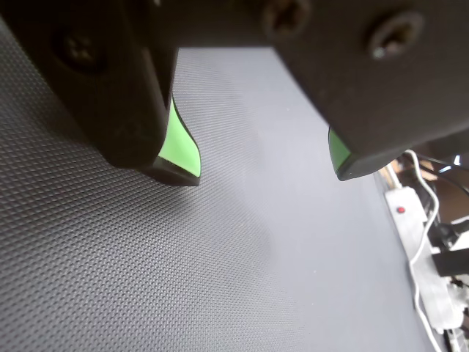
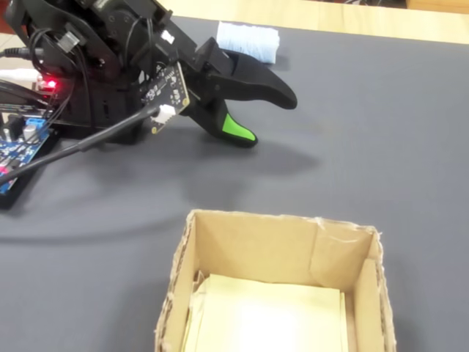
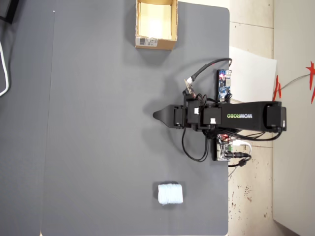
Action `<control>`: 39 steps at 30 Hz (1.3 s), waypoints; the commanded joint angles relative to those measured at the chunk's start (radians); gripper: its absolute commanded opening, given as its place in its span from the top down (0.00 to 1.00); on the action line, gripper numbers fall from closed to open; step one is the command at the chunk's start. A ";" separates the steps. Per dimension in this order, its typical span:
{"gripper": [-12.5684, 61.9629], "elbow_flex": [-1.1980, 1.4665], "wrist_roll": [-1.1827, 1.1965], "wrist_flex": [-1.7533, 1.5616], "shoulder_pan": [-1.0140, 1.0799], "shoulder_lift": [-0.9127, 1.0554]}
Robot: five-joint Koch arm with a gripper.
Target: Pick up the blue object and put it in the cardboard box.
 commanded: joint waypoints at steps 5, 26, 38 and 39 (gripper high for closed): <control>0.37 0.035 0.055 0.037 -0.014 0.089; 0.37 0.035 0.141 0.021 -0.179 0.089; 0.37 0.035 0.308 0.020 -0.262 0.089; 0.37 0.035 0.325 0.020 -0.268 0.089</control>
